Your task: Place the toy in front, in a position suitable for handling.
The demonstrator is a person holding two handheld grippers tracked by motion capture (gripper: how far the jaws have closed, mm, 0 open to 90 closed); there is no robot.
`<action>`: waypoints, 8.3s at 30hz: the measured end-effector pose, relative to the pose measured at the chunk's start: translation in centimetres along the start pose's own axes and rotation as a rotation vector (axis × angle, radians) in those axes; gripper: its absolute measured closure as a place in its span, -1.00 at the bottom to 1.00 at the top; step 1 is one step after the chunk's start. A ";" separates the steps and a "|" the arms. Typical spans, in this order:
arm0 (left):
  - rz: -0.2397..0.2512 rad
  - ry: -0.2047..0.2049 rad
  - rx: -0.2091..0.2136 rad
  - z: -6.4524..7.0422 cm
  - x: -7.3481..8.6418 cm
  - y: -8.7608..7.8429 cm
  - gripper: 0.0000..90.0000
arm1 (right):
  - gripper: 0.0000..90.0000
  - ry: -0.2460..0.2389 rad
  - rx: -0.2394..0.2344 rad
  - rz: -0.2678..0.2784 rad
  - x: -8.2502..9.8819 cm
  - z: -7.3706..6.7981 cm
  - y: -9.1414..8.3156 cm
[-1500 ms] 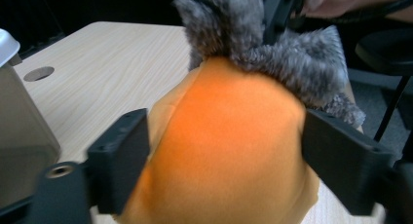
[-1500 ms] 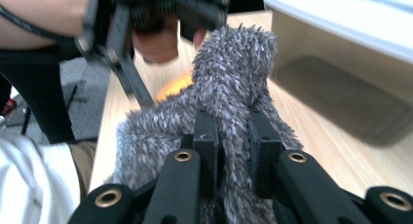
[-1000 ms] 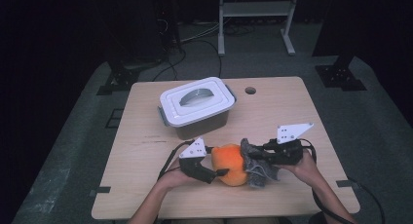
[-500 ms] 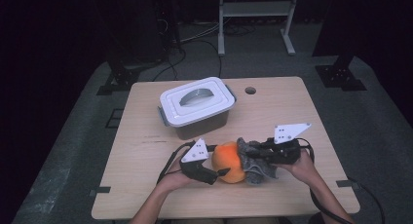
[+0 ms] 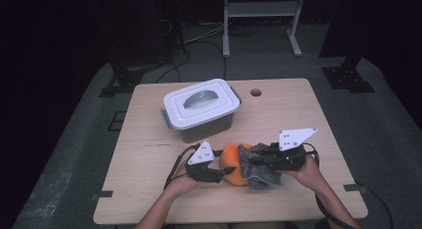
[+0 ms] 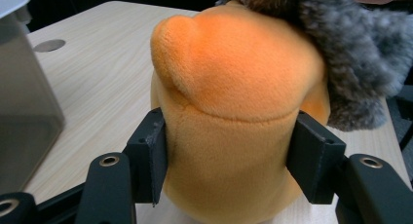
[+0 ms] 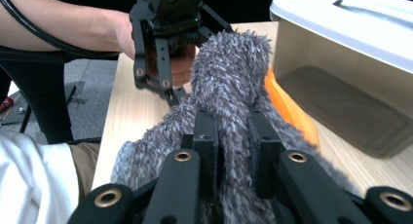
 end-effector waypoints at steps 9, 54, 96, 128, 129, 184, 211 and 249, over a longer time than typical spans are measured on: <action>-0.001 -0.036 -0.011 0.0 -0.8 0.2 -0.13 | 0.72 0.011 0.028 -0.006 0.4 0.2 -0.3; -0.014 0.071 -0.057 1.2 -1.1 0.4 -0.21 | 0.71 -0.041 0.010 -0.013 -1.3 0.2 -0.1; -0.059 0.062 -0.150 1.1 -1.7 -0.5 -0.13 | 0.72 -0.066 0.041 -0.030 -2.9 -0.2 0.8; -0.064 0.130 -0.051 1.9 -1.4 -0.6 -0.52 | 0.72 -0.006 -0.006 -0.050 -2.0 1.0 0.9; -0.042 0.100 -0.018 1.9 -1.5 -0.6 -0.59 | 0.72 -0.003 -0.015 -0.049 -1.8 0.9 1.1; 0.045 0.234 0.029 2.3 0.9 -2.0 -0.43 | 0.71 -0.034 -0.072 -0.068 -2.0 -0.8 2.0; 0.091 0.145 0.035 -0.1 2.7 -3.3 -0.07 | 0.71 0.112 -0.052 -0.054 2.3 1.5 1.5; -0.001 0.155 -0.035 2.6 -1.0 -1.9 -0.08 | 0.71 -0.007 -0.085 -0.035 -1.7 -0.9 1.4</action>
Point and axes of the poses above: each handheld gripper's, and its own axes: y roughly forward along the jaws, x roughly out of its underside, z roughly to its right, the point moved 4 cm from there along y, roughly forward along the jaws, and after that the axes turned 15 degrees about -z, right-handed, at the moved point
